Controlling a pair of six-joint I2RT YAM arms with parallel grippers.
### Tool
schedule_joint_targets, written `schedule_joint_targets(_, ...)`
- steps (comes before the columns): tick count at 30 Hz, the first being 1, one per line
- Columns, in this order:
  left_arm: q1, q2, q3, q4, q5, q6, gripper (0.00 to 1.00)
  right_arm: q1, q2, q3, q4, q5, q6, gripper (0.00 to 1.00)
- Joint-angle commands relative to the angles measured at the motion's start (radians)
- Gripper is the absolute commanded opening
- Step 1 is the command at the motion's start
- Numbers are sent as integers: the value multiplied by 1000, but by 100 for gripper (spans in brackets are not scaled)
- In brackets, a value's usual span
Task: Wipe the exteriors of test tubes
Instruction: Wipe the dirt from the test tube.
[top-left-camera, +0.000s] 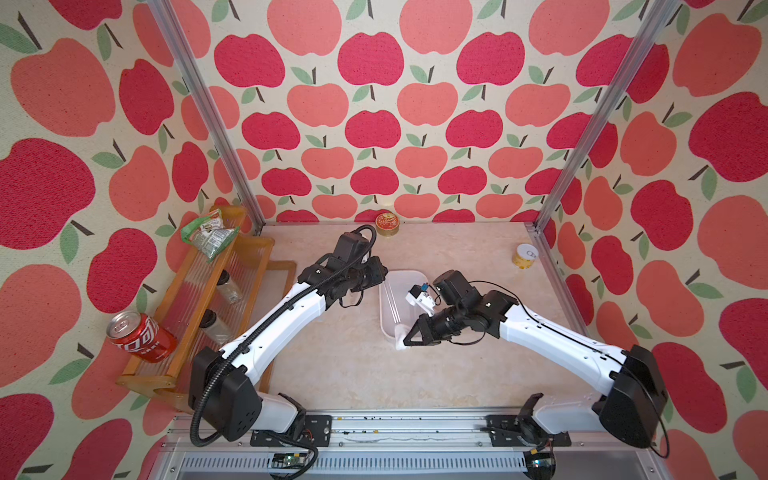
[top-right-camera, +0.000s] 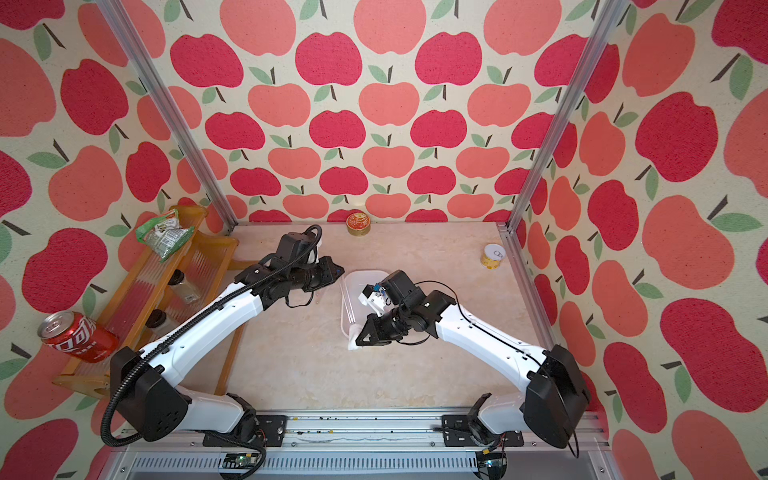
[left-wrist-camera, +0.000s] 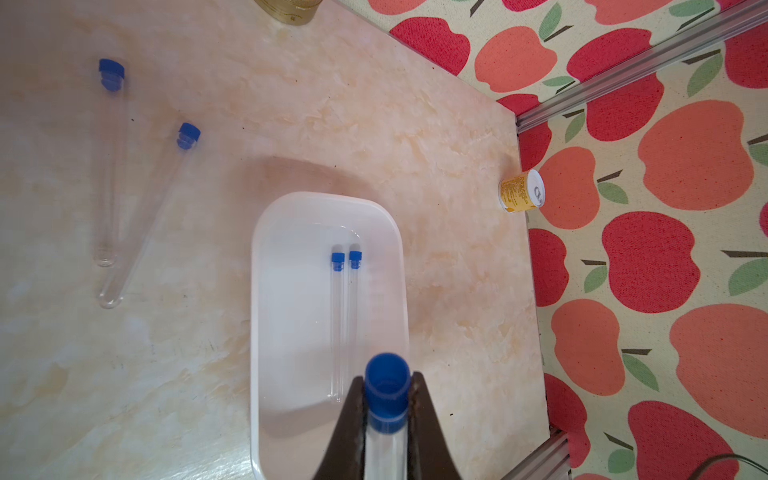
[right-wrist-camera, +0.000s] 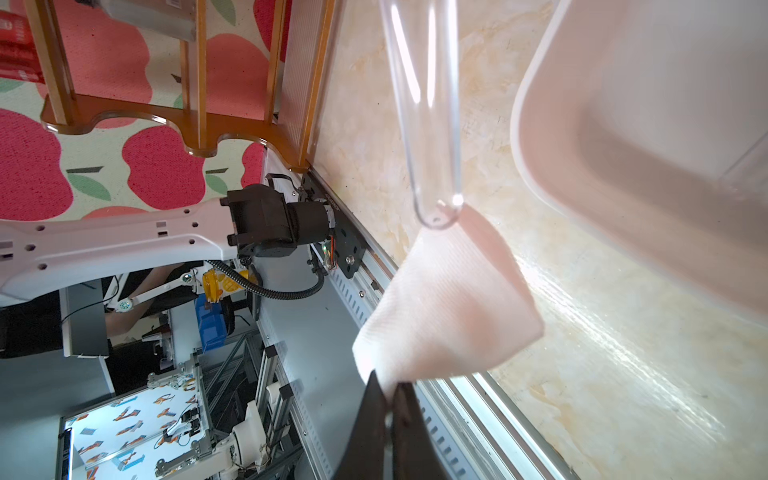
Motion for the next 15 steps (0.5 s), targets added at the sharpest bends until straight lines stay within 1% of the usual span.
schedule_joint_targets(1, 5, 23, 41, -37, -22, 18, 12, 1, -48, -1, 13, -60, -30, 0)
schedule_joint_targets(6, 4, 46, 52, -48, -9, 5, 12, 0, -21, 50, 37, -76, -51, 0)
schedule_joint_targets(8, 2, 46, 50, -44, 2, 2, 12, 1, 1, 65, 27, -63, -62, 0)
schedule_joint_targets(15, -3, 43, 50, -30, 33, -4, 12, -7, 78, 153, -117, 83, -142, 0)
